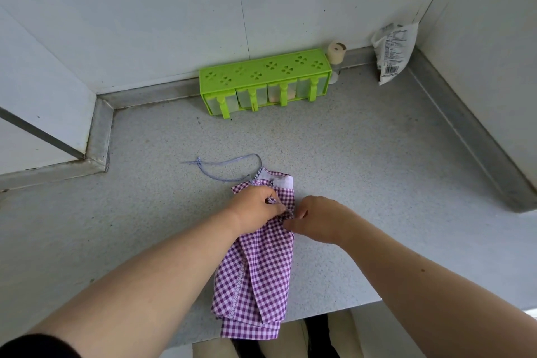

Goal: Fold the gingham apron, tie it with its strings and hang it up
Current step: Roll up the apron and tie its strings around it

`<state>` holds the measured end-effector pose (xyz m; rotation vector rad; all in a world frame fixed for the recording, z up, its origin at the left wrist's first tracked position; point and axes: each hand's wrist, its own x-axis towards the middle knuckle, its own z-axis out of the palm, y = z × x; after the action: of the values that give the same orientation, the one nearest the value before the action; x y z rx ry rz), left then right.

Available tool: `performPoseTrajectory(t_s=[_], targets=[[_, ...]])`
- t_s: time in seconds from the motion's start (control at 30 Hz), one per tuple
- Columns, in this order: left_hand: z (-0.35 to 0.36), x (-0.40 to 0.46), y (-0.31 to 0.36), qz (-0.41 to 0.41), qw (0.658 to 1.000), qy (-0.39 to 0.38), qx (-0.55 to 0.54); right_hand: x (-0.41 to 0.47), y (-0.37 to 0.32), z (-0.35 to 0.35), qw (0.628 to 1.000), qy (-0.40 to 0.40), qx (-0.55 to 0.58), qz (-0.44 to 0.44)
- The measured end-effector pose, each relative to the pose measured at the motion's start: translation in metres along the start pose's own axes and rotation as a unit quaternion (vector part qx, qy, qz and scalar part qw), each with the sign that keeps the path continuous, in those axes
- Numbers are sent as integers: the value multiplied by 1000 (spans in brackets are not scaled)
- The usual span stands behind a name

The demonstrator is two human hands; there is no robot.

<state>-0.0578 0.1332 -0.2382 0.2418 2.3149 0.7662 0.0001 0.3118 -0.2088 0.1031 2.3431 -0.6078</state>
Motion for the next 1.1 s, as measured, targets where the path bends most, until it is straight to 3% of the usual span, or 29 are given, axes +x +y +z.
performPoseTrajectory(t_s=[0.17,0.37,0.53,0.73,0.9,1.0,1.1], targets=[[1,1,0,-1,1000,2,-9,13,0,15,998,50,-24,29],[-1,3,-6,4,999,10,-47,3,6,15,992,91,-86,-28],[-13,7,-11,1,994,47,-98,-11,10,29,995,72,-49,-41],[-12,2,-7,8,992,32,-118,-11,18,40,992,70,-103,-27],[-8,-2,-8,10,984,13,-179,-3,16,38,989,125,-76,-28],[-1,-1,-8,18,986,34,-162,-1,11,37,993,104,2,-62],[1,0,-8,23,987,41,-155,0,12,36,991,85,96,-26]])
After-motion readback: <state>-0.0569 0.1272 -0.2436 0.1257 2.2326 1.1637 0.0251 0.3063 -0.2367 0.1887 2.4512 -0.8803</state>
